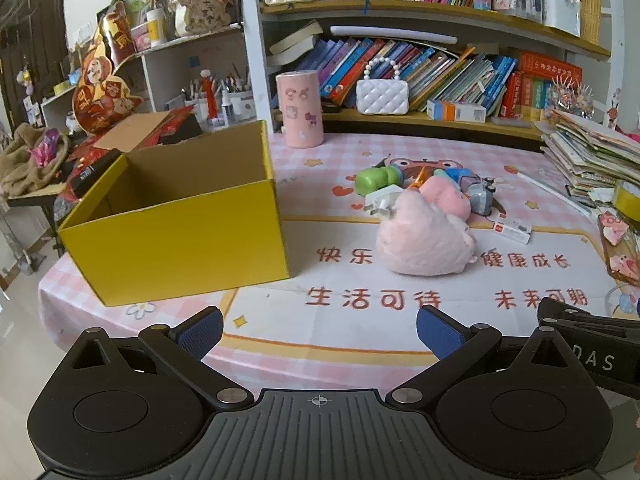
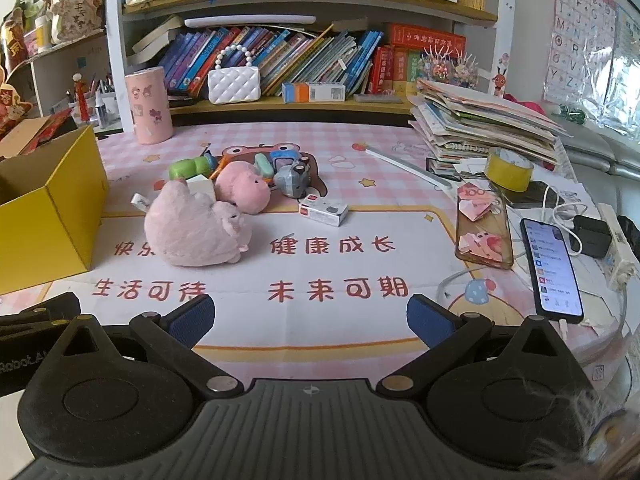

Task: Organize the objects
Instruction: 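Move both tools toward the pink plush pig and small white box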

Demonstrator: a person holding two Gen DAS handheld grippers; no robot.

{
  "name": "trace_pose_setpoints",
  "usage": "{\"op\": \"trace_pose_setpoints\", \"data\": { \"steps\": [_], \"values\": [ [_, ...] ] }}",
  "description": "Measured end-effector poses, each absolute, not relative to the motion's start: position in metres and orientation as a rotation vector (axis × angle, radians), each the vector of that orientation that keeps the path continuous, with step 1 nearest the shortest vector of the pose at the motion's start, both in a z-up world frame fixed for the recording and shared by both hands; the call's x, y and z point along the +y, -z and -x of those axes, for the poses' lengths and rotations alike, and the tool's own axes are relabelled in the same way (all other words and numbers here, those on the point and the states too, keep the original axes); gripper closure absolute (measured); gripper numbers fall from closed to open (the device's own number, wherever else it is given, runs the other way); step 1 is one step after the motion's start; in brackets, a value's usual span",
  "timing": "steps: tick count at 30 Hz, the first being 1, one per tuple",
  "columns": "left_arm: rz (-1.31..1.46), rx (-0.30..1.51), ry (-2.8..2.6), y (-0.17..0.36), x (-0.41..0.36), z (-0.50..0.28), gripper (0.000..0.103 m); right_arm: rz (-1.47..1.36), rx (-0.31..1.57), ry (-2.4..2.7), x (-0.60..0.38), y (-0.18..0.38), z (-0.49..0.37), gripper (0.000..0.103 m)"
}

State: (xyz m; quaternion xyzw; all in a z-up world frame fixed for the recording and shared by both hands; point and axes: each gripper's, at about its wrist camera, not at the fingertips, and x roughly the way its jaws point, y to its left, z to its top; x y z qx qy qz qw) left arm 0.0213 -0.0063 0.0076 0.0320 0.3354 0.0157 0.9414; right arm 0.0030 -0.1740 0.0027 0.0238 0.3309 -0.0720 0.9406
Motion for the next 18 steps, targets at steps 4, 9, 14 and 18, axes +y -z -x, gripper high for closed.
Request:
{"op": "trace_pose_setpoints", "data": {
  "steps": [4,9,14,18],
  "values": [
    [-0.027,0.702,-0.023,-0.004,-0.013,-0.031,0.0,-0.048,0.69,0.141,-0.184,0.001,-0.016,0.0],
    [-0.014,0.722,-0.038,0.0,-0.026,-0.044,0.0,-0.04,0.705,0.123,-0.197,0.006,-0.033,0.0],
    [-0.003,0.739,-0.052,0.004,-0.039,-0.059,0.0,-0.037,0.72,0.104,-0.21,0.01,-0.054,0.0],
    [-0.003,0.765,-0.067,0.007,-0.05,-0.072,0.0,-0.049,0.728,0.083,-0.221,0.014,-0.07,0.0]
  ]
}}
